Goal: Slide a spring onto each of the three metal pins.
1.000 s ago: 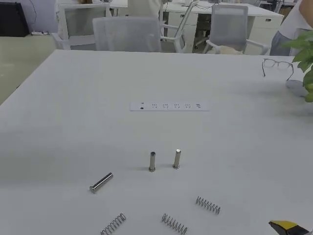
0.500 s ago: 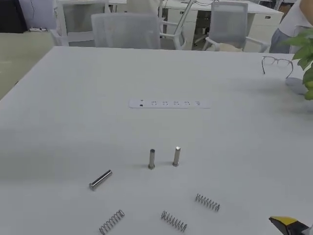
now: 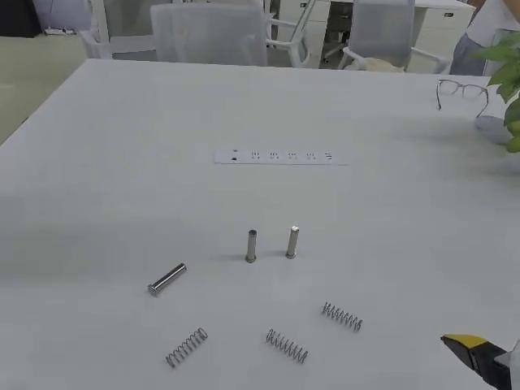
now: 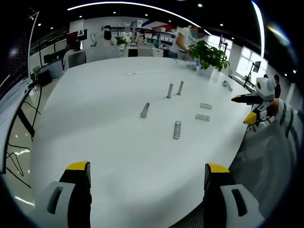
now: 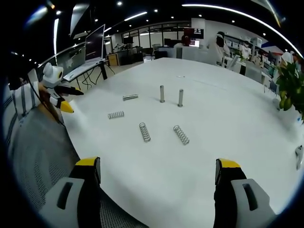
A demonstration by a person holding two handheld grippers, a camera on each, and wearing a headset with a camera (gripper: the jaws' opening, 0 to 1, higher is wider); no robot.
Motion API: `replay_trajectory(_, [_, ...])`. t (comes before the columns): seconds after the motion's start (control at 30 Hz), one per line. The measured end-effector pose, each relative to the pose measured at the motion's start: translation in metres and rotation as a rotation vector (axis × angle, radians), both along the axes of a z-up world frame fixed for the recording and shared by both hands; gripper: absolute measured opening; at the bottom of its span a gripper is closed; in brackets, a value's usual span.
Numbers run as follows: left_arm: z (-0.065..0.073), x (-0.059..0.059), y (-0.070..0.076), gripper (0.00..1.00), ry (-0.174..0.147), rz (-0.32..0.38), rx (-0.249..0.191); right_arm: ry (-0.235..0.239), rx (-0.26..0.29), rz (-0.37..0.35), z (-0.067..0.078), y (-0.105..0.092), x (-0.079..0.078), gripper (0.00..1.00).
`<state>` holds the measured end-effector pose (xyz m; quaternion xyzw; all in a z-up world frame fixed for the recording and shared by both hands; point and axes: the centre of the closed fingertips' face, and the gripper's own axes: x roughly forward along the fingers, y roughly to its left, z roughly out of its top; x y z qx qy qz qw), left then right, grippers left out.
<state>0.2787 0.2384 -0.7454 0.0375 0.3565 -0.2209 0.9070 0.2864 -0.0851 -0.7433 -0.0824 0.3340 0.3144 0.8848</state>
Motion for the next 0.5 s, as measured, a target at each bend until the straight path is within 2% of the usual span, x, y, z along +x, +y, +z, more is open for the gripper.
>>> replay_trajectory(0.13, [0.002,0.003,0.001,0.97,-0.007,0.001,0.0,0.002,0.003,0.002,-0.001,0.002,-0.001,1.0])
replay_trajectory(0.27, [0.002,0.003,0.002,0.96,0.006,-0.009,0.001,-0.001,0.004,0.001,0.0,0.004,0.0,1.0])
replay_trajectory(0.4, [0.005,0.008,0.004,0.96,0.006,-0.018,0.013,-0.005,0.037,-0.01,0.003,0.008,0.001,1.0])
replay_trajectory(0.5, [0.007,0.013,0.006,0.95,0.006,-0.027,0.016,-0.013,0.039,-0.015,0.005,0.008,0.003,1.0])
